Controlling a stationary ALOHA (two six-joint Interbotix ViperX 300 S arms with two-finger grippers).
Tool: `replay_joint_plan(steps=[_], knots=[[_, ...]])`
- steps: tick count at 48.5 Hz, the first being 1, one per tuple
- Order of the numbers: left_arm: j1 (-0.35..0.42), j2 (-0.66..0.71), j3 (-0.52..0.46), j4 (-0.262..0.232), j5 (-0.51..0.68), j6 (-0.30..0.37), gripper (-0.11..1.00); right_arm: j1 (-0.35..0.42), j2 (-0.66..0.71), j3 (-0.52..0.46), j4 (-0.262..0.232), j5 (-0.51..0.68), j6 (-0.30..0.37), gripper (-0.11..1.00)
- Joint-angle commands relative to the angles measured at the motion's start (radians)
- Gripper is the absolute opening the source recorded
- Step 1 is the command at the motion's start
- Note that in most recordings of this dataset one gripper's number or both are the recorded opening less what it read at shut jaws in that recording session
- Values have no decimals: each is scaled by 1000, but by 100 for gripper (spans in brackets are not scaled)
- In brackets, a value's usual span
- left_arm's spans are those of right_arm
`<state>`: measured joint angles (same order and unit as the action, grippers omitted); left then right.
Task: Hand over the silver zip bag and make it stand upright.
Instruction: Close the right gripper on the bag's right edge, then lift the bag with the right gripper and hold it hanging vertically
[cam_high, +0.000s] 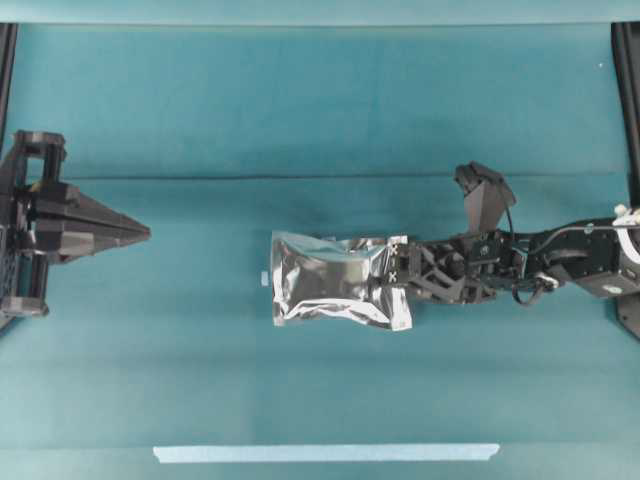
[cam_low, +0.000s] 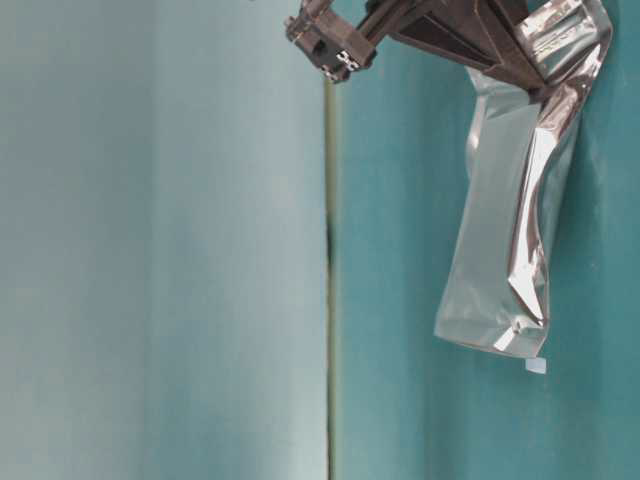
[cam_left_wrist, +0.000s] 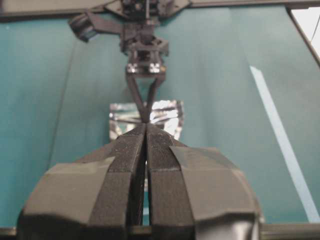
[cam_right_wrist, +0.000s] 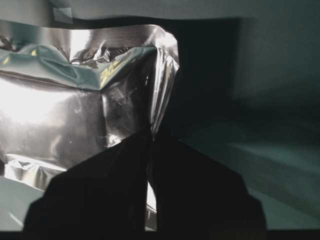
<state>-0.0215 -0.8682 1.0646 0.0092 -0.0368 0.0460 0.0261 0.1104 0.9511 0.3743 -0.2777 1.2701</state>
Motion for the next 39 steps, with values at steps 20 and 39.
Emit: replay_joint_plan(steps=[20, 39], knots=[[0, 2, -9, 2, -5, 0, 0, -3, -106, -44, -15, 89, -175, 2], [0, 2, -9, 2, -5, 0, 0, -117, -276, -298, -38, 672, -612, 2]])
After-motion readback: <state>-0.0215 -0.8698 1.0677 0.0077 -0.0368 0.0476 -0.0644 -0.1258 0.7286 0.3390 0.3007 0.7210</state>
